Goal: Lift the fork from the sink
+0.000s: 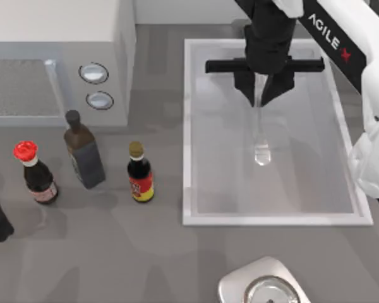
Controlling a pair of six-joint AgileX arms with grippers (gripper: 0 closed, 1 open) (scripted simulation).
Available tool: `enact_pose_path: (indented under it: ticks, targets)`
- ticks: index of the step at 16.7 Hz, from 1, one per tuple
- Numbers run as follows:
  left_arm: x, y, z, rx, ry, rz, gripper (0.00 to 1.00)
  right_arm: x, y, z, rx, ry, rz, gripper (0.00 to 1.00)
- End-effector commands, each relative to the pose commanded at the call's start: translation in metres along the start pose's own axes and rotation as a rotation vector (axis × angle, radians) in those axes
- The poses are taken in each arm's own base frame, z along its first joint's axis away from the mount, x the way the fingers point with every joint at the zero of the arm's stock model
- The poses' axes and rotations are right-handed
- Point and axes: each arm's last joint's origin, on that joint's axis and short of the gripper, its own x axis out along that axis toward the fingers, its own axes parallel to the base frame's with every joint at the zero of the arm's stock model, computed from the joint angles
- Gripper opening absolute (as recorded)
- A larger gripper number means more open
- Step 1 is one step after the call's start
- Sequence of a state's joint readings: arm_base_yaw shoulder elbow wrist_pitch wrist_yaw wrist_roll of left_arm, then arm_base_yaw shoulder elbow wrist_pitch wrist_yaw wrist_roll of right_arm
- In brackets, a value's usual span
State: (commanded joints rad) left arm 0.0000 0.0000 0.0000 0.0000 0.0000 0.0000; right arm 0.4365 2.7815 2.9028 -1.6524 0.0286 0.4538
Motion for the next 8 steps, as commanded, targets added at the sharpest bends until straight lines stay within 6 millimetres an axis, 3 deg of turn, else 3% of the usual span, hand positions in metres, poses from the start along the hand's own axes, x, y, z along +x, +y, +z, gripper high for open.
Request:
enact_pose_path:
  ticks: [4,8]
  targets:
    - [0.0,0.0,0.0,0.0,0.0,0.0,1.0,-0.003,-0.002,0.0,0.0,-0.004,0.002,0.0]
    - [0.0,0.0,0.0,0.0,0.0,0.0,1.0,-0.024,-0.035,0.004,0.0,-0.006,0.002,0.0]
